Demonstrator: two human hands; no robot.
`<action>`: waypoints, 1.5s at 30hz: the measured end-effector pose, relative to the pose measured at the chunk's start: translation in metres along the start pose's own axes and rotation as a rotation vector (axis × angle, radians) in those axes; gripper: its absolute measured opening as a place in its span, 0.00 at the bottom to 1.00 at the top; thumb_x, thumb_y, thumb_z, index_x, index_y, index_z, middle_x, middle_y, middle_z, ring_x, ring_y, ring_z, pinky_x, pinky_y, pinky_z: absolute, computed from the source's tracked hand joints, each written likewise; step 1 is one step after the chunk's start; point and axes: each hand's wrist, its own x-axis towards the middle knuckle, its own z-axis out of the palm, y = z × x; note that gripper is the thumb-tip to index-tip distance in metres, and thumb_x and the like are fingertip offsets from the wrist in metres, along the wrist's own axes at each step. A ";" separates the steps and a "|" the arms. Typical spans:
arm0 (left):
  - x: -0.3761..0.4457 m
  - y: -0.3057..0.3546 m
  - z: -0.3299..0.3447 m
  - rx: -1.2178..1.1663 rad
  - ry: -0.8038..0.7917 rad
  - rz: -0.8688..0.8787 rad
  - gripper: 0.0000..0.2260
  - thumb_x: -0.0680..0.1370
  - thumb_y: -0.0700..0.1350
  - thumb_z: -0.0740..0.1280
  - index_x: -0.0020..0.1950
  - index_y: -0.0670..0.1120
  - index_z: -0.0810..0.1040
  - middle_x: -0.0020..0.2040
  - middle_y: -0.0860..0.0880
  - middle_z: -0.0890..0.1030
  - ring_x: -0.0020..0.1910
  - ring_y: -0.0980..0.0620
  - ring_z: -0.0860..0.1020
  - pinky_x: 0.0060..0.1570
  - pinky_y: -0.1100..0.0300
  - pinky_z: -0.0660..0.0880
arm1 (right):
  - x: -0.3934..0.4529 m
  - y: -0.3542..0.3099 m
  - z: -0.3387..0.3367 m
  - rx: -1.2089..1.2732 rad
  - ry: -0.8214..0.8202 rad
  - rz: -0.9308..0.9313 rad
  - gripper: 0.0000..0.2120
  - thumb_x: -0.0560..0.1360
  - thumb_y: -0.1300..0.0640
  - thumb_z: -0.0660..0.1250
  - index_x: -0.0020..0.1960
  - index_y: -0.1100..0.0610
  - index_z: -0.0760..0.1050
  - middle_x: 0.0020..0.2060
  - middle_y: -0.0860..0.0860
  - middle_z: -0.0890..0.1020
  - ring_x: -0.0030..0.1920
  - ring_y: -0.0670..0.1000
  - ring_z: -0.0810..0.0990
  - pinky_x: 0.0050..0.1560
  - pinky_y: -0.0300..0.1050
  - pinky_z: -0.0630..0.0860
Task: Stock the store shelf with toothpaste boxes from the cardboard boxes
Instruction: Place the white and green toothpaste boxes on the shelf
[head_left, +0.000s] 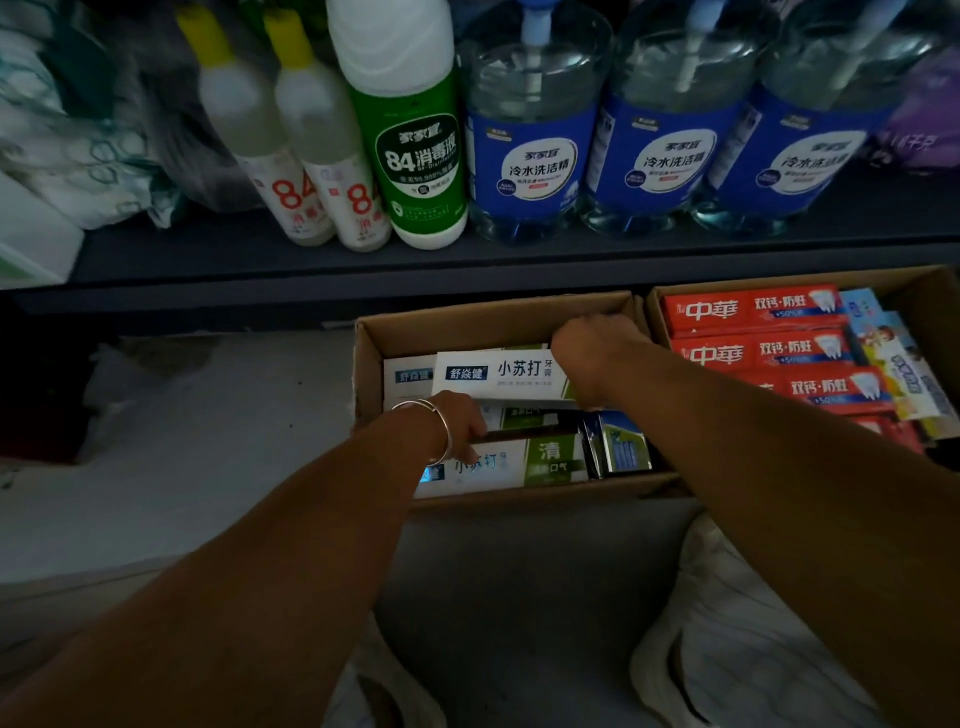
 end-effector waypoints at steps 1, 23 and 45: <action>0.003 0.001 0.002 0.011 -0.028 0.000 0.18 0.76 0.48 0.67 0.64 0.44 0.76 0.60 0.46 0.77 0.59 0.47 0.75 0.59 0.57 0.71 | 0.001 -0.001 0.001 -0.001 0.001 0.001 0.18 0.72 0.55 0.70 0.60 0.57 0.73 0.55 0.54 0.78 0.54 0.55 0.78 0.52 0.49 0.76; 0.008 0.005 0.000 -0.011 -0.001 -0.054 0.26 0.70 0.44 0.74 0.65 0.42 0.71 0.63 0.44 0.74 0.61 0.46 0.74 0.58 0.57 0.72 | 0.008 -0.003 0.002 0.000 -0.007 0.015 0.20 0.72 0.57 0.70 0.62 0.58 0.72 0.57 0.56 0.77 0.56 0.56 0.77 0.55 0.51 0.76; -0.109 0.024 -0.111 0.125 0.118 -0.002 0.24 0.66 0.47 0.77 0.61 0.50 0.76 0.56 0.53 0.75 0.55 0.51 0.73 0.49 0.62 0.70 | -0.082 0.010 -0.086 -0.207 0.215 0.016 0.22 0.71 0.56 0.72 0.62 0.58 0.71 0.58 0.54 0.75 0.58 0.55 0.77 0.51 0.48 0.74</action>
